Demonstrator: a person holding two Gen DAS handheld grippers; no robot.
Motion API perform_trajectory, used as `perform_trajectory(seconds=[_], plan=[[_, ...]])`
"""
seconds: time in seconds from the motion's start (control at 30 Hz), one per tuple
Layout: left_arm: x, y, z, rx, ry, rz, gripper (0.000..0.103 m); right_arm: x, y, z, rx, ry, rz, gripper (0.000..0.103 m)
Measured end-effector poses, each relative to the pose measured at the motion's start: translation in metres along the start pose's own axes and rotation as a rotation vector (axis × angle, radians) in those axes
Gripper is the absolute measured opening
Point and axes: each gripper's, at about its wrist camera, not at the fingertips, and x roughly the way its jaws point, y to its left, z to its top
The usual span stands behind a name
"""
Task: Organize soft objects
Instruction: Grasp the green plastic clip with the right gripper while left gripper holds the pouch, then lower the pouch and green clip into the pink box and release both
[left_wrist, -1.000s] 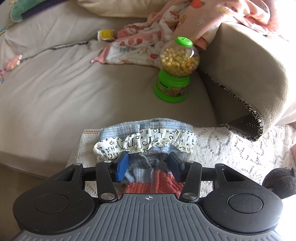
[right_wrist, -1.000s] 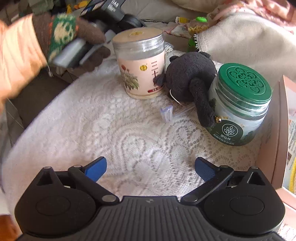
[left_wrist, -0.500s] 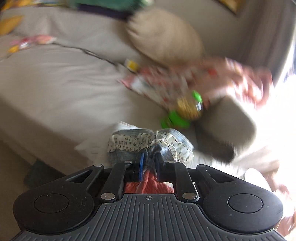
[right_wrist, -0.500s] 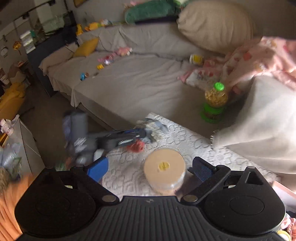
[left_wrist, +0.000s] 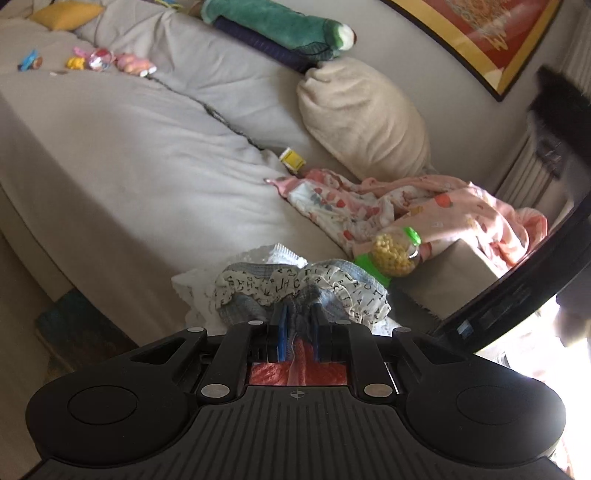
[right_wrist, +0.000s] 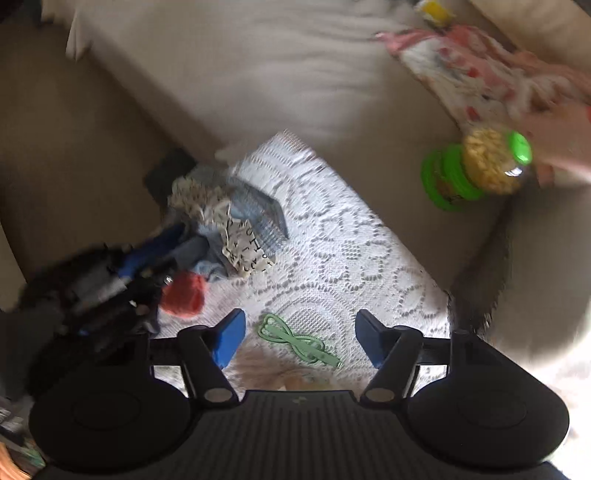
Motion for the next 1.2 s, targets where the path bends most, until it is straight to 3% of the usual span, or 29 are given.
perform_trajectory(seconds=[0.07, 0.2, 0.3, 0.33, 0.4, 0.53, 0.57, 0.93, 1.2], plan=[[0.000, 0.004, -0.001, -0.015, 0.004, -0.007, 0.016, 0.018, 0.003, 0.007, -0.026, 0.058, 0.005, 0.042], [0.000, 0.008, 0.000, -0.025, 0.009, -0.010, 0.016, 0.042, 0.016, 0.010, -0.080, 0.137, -0.016, 0.040], [0.002, 0.009, 0.000, -0.031, 0.017, -0.012, 0.016, 0.041, 0.016, 0.014, -0.093, 0.121, -0.006, 0.040], [0.002, 0.009, -0.001, -0.032, 0.017, -0.012, 0.016, 0.041, 0.015, 0.013, -0.090, 0.115, 0.001, 0.036], [0.002, 0.009, -0.001, -0.034, 0.019, -0.012, 0.016, 0.038, 0.012, 0.010, -0.086, 0.105, 0.041, 0.018], [0.004, 0.010, -0.001, -0.047, 0.024, -0.017, 0.016, 0.026, 0.006, 0.003, -0.074, 0.046, 0.020, 0.011], [0.004, 0.010, -0.002, -0.049, 0.023, -0.017, 0.016, 0.020, 0.003, 0.002, -0.062, 0.031, 0.024, 0.003], [-0.007, -0.002, 0.008, -0.031, 0.021, -0.030, 0.016, -0.063, -0.022, -0.031, 0.034, -0.206, 0.051, 0.002], [-0.058, -0.080, 0.050, 0.189, -0.063, -0.061, 0.016, -0.144, -0.056, -0.094, 0.081, -0.428, 0.064, 0.002]])
